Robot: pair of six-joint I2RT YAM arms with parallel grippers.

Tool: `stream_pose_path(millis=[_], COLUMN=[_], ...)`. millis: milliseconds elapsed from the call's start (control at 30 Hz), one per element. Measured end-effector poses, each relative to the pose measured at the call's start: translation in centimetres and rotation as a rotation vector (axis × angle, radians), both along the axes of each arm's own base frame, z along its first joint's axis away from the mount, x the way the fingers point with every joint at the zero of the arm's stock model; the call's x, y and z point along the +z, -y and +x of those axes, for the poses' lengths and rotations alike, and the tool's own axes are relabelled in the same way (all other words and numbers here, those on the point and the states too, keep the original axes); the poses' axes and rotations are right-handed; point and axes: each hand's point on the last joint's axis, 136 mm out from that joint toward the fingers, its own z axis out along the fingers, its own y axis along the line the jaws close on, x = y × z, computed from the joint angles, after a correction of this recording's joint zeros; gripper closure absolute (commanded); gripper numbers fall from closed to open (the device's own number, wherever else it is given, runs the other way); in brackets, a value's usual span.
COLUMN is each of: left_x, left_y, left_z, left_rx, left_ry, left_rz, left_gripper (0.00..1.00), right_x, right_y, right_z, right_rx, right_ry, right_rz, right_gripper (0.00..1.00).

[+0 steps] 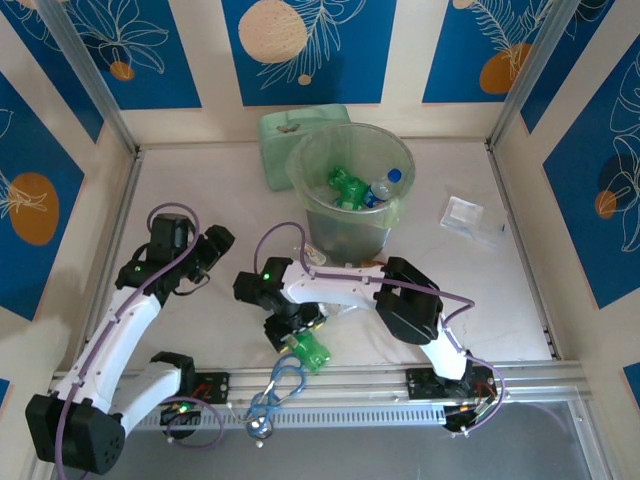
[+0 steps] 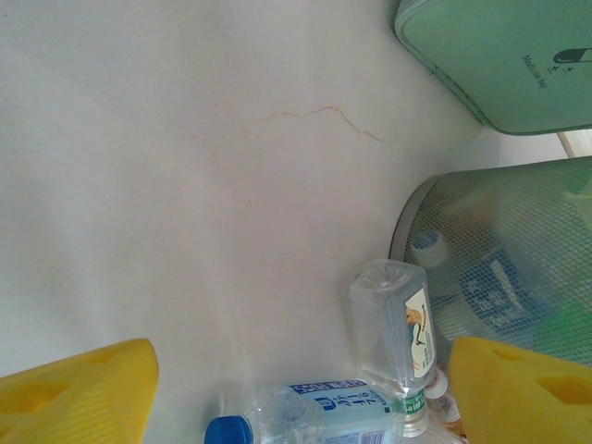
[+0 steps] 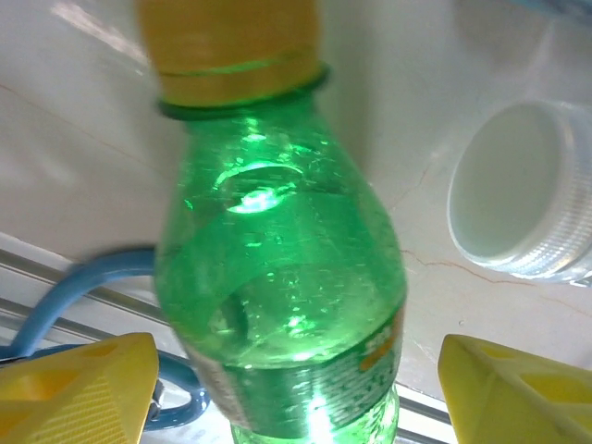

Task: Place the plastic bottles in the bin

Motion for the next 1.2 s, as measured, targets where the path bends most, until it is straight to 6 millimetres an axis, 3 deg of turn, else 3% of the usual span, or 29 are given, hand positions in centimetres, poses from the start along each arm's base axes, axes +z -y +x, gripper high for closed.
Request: stream_pose_path(millis=[333,700,1200], left_x=[-0.5,-0.6,-0.6], left_y=[-0.1,-0.2,-0.5], left_z=[-0.4,-0.3,-0.3], left_rx=[0.006,0.022,0.034], left_ry=[-0.009,-0.001,0.002], left_rz=[-0.004,-0.015,-0.016], left_gripper=[0.18,0.18,0.18], right_x=[0.0,-1.9,-2.2], right_y=[-1.1,-1.8,-2.3], right_z=[0.3,0.5,1.5], right_rx=[0.014,0.033,0.049], right_ry=[-0.005,-0.053,-0.054], right_rz=[0.035,0.023,0.025], right_gripper=[0.2,0.18,0.38])
